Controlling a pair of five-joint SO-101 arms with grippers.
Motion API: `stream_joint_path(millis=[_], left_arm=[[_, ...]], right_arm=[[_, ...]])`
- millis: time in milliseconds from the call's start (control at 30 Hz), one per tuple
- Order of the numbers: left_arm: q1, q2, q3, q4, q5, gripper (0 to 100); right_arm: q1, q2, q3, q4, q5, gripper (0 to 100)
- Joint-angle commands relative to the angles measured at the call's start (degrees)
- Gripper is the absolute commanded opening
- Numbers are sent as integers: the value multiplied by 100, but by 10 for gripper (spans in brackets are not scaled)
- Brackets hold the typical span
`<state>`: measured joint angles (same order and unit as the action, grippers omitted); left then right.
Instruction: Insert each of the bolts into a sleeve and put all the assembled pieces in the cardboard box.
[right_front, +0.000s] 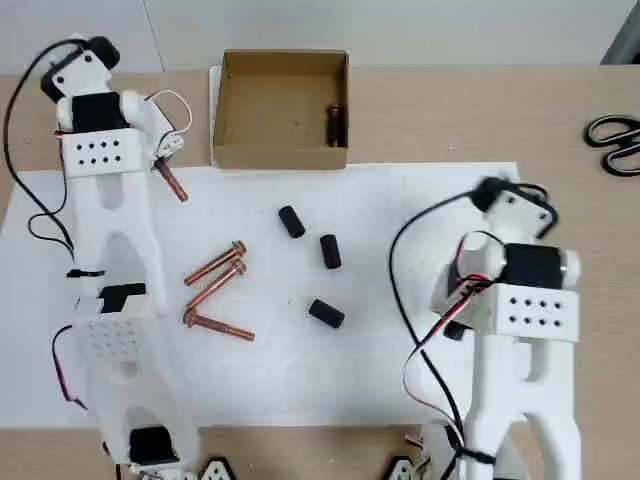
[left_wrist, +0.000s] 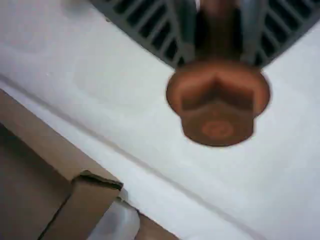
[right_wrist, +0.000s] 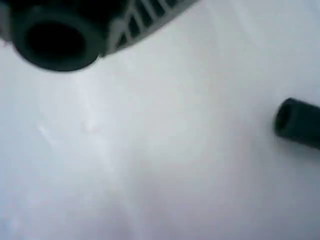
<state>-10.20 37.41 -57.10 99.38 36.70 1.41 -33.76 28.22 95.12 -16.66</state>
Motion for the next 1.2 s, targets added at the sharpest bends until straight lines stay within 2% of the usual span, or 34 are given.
stream_joint_path(millis=[0,167,300,433,633,833,1000,1167], left_arm=[[79,-1037,-277,114,-88,5],[563,-2075,-154,105,-651,5],[756,-2857,22,105,-712,5],[809,-3596,479,105,-747,5],[1134,-5099,1851,114,-747,5],[2215,-7051,3574,97,-712,5],[2303,-8246,4840,62,-580,5],[2312,-9160,5473,62,-642,5]], right_arm=[[-462,-171,-712,48,35,3],[-989,-171,-1354,48,35,3],[-1429,-215,-1389,215,35,3],[-1780,-866,-1354,295,35,3],[-2167,-1868,-1336,295,70,3],[-2220,-2580,-730,295,79,3],[-2923,-3292,-26,312,62,3],[-3530,-3996,422,101,70,3]])
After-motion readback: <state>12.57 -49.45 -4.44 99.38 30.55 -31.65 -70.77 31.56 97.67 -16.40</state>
